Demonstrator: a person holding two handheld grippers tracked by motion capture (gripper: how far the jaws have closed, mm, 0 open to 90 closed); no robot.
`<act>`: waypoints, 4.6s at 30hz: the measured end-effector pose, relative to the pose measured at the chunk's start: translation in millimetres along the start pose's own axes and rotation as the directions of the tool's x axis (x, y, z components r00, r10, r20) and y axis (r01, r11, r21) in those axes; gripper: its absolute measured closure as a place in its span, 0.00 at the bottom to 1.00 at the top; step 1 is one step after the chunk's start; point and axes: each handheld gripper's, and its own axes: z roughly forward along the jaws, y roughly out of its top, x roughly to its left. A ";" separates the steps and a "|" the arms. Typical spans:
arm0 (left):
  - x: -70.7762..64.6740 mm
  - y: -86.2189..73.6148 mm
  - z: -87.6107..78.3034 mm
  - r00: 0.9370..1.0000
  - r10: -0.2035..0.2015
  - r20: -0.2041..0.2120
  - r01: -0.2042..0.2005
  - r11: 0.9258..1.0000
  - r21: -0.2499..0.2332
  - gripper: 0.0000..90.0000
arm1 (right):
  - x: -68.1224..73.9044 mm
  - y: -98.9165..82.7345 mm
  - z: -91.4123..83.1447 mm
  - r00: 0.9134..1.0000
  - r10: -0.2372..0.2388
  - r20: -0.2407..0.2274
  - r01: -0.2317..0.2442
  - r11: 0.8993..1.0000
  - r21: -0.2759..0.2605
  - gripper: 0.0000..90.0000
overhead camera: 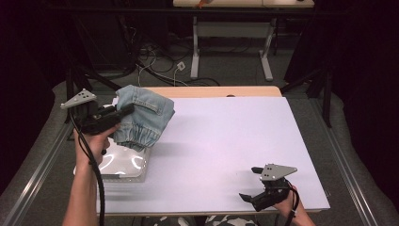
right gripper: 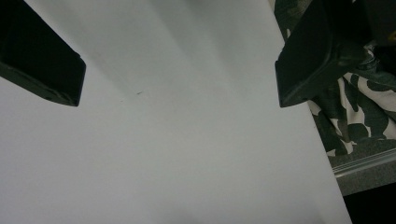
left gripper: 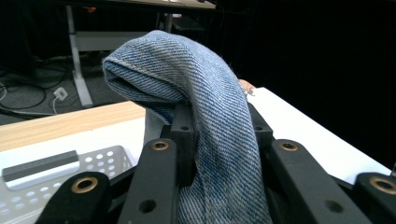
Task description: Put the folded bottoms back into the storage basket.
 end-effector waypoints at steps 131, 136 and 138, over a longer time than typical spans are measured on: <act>65.5 -47.1 24.9 0.956 -0.021 -0.291 0.131 0.921 0.366 0.80 | -0.3 -0.4 1.2 1.000 0.002 0.000 -0.002 1.000 0.012 0.02; 70.1 -51.2 26.4 0.952 -0.019 -0.307 0.142 0.913 0.382 0.79 | -0.1 -0.4 1.2 1.000 0.002 0.002 -0.002 1.000 0.013 0.02; 71.9 -52.9 27.2 0.951 -0.015 -0.308 0.141 0.909 0.392 0.78 | -0.1 -0.3 1.2 1.000 0.003 0.002 -0.003 1.000 0.014 0.02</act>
